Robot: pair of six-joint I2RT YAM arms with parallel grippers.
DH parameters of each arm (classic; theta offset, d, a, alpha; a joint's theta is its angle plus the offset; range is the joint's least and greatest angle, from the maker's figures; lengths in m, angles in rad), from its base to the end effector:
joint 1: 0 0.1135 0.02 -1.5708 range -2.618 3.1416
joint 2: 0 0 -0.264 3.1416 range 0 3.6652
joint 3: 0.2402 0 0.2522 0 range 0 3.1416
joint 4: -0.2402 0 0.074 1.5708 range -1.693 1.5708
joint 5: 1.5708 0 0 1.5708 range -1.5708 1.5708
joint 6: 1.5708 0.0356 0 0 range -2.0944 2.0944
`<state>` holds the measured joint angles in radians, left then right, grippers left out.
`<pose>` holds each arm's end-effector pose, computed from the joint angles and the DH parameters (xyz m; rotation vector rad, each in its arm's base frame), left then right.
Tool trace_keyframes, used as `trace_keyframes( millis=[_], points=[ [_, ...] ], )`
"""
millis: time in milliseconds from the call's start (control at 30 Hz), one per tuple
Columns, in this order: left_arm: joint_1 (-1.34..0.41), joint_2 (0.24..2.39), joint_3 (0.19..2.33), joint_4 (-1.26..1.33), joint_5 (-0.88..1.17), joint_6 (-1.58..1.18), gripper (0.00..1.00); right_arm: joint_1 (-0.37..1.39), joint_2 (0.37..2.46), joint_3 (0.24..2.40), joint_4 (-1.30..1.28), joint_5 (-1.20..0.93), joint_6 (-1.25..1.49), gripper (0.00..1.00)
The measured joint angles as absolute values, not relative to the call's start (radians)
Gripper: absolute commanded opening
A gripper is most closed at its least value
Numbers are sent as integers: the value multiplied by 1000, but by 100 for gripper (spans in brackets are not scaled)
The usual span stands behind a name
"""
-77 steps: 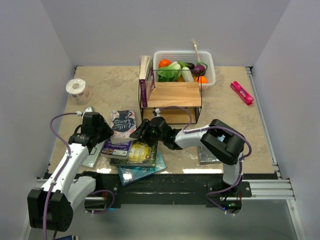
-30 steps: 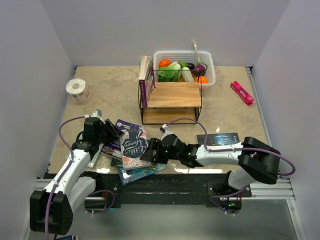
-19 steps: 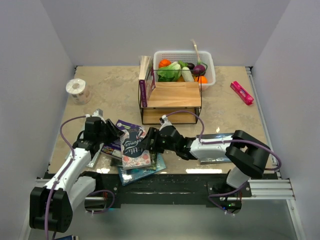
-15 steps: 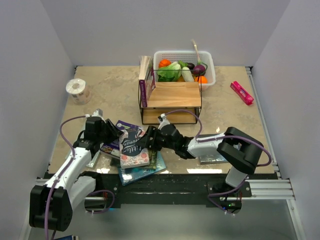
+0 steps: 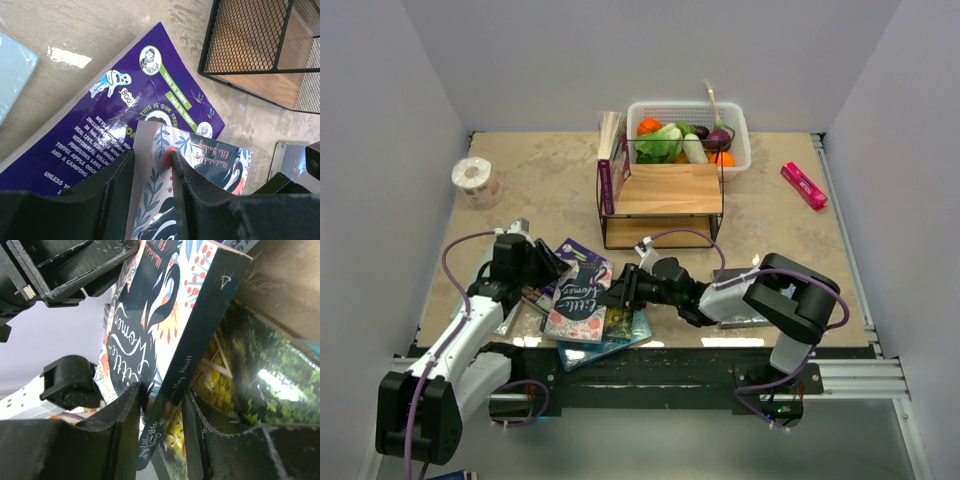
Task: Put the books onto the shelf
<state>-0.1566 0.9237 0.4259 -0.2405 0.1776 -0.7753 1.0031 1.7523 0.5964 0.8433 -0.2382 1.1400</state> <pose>0.1821 -0.0351 0.1865 -0.6381 2.3057 -0.6649 0.1675 0.2782 0.1398 -0.0416 2.2579 1.5663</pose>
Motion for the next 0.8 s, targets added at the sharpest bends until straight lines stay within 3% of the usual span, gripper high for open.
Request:
trace_keyframes(
  millis=[100, 233, 400, 633, 700, 800],
  points=[
    [-163, 920, 426, -243, 186, -776, 39, 1003, 1727, 594, 820, -258, 1133, 62],
    [-173, 917, 416, -240, 183, -783, 39, 1013, 1729, 598, 834, -299, 1114, 64],
    [-194, 909, 416, -235, 158, -786, 38, 1014, 1781, 606, 887, -318, 1129, 50],
    [-243, 894, 416, -232, 93, -789, 37, 1018, 1861, 621, 960, -356, 1206, 17],
    [-248, 892, 416, -233, 89, -793, 37, 1020, 1866, 620, 967, -358, 1234, 3],
    [-252, 882, 418, -239, 83, -795, 37, 1022, 1857, 609, 981, -356, 1261, 0]
  ],
)
